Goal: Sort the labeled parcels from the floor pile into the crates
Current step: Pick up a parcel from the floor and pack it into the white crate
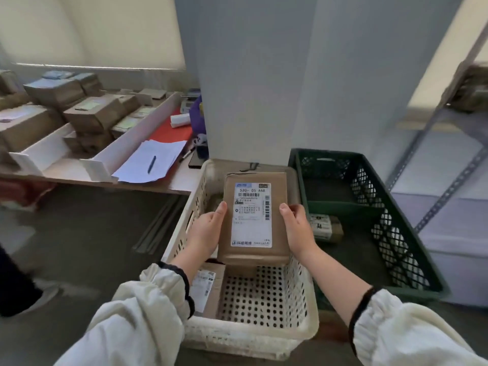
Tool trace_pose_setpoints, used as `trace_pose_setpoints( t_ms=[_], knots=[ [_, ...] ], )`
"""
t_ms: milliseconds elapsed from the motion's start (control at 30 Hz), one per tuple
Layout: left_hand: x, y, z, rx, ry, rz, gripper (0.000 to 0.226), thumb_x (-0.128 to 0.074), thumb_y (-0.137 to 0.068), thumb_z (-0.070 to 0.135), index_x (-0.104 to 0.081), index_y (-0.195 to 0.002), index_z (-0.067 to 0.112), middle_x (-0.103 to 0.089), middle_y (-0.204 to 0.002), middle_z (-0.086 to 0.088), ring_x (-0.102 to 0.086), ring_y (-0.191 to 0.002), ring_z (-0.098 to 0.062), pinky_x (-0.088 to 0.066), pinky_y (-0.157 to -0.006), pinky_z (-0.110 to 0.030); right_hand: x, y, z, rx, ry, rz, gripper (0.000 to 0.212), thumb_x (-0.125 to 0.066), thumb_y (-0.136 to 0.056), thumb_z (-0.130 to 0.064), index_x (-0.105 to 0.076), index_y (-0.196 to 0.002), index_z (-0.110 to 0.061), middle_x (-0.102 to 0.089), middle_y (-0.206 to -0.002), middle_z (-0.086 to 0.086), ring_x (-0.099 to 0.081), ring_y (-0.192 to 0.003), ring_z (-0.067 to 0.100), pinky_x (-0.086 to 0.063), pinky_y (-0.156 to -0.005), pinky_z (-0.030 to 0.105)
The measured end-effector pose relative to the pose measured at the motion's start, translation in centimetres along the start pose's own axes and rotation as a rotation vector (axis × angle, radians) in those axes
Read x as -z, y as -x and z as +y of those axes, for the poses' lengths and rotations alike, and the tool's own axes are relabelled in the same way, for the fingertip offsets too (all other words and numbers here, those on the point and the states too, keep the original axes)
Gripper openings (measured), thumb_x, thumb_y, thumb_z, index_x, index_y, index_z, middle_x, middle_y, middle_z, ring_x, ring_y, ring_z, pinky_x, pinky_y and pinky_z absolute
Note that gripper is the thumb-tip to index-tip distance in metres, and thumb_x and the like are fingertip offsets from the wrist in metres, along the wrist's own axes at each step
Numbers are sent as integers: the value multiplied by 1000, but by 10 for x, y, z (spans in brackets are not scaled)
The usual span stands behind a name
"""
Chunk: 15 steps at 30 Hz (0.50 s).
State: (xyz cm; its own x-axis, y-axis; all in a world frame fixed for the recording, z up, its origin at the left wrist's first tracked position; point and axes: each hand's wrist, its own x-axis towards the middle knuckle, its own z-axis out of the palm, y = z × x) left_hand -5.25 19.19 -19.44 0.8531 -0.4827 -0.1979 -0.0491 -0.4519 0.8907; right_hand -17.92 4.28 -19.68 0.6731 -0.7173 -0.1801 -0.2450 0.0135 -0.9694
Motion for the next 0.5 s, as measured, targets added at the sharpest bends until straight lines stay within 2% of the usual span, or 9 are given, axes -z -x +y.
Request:
trace_pose_setpoints(
  t_ms=[67,167,233,300,367,433,500],
  knots=[
    [-4,-21,-17,62,-20,-50,79,-28,-62,89,-60,-82,19,-71,-102,-13,-66,-96,-31,-48,-94,-51,-8,-16,13,-48,22,7,35,-44,-85,-60,-48,-102,-30,-64,-105,1,-63,-96,22,-52,-88,48],
    [-10,-47,-49,191,-4,-139,89,-36,-62,90,-70,-93,13,-73,-93,-6,-69,-88,-26,-54,-86,-47,-23,-37,48,-150,99,-12,32,-41,-93,-51,-49,-105,-22,-65,-103,1,-64,-92,18,-54,-86,44],
    [-16,-58,-72,274,1,-251,67,-40,-84,71,-69,-99,13,-73,-90,-1,-69,-83,-18,-56,-72,-32,-34,-48,75,-241,174,-35,34,-39,-96,-46,-49,-106,-15,-64,-104,3,-63,-92,20,-53,-85,44],
    [-24,-69,-101,357,-16,-335,51,-38,-96,52,-65,-101,9,-69,-88,-1,-64,-74,-13,-49,-60,-22,-46,-57,104,-328,242,-57,39,-37,-97,-45,-48,-113,-12,-62,-110,6,-61,-97,22,-52,-86,42],
    [-32,-77,-133,415,-60,-393,54,-37,-96,52,-64,-101,5,-65,-84,-7,-60,-68,-18,-48,-59,-27,-57,-63,133,-420,310,-90,44,-35,-97,-47,-46,-121,-12,-59,-116,6,-59,-102,23,-49,-90,42],
    [-41,-84,-161,481,-81,-437,55,-38,-94,55,-64,-100,7,-68,-88,-11,-65,-74,-24,-54,-72,-41,-64,-67,161,-518,333,-120,48,-33,-96,-47,-43,-127,-12,-58,-119,7,-58,-103,24,-48,-92,43],
    [-49,-88,-185,532,-117,-484,49,-38,-95,53,-62,-97,10,-69,-88,-10,-66,-75,-24,-54,-77,-39,-70,-66,183,-605,347,-150,48,-34,-96,-45,-41,-130,-12,-57,-117,5,-58,-100,21,-50,-87,37]
  ],
)
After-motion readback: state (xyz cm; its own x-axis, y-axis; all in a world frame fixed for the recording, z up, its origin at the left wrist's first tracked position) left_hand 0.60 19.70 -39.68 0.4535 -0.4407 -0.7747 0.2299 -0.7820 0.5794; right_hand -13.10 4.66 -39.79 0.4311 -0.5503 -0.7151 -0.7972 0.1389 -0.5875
